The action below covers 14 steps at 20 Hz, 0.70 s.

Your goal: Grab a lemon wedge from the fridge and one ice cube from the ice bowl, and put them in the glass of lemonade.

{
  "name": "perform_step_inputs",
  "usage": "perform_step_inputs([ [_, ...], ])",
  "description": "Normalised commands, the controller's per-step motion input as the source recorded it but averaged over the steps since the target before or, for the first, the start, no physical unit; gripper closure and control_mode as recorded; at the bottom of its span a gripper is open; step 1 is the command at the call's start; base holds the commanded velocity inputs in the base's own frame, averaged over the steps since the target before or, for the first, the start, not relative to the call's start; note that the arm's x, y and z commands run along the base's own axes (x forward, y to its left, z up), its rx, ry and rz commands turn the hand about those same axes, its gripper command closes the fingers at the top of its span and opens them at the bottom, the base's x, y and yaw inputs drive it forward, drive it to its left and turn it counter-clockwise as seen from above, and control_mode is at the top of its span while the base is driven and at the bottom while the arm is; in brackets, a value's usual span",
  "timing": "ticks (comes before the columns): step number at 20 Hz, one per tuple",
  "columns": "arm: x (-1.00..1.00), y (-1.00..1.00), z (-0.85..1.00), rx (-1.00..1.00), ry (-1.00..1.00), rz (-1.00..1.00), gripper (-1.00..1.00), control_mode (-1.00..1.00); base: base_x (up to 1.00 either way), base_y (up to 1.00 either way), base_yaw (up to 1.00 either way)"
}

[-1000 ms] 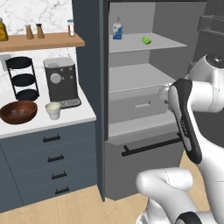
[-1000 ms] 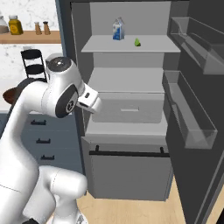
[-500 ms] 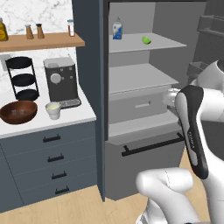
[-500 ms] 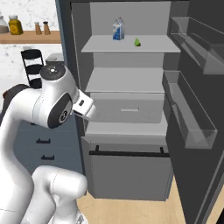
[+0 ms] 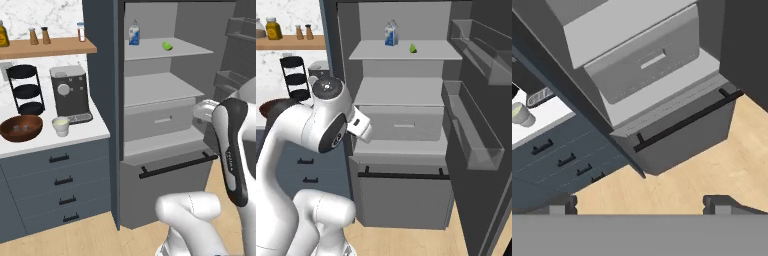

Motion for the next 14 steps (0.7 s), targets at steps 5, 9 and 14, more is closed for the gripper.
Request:
perform_step_inputs([
  [5, -0.4, 0.02, 0.34, -0.03, -0.38, 0.0, -1.0, -1.0, 0.0, 0.0, 0.0],
  [9, -0.02, 0.09, 0.69, -0.14, -0.1, -0.03, -1.0, -1.0, 0.0, 0.0, 0.0],
  [14, 0.0, 0.01, 0.68, -0.14, 0.0, -0.01, -1.0, -1.0, 0.0, 0.0, 0.0],
])
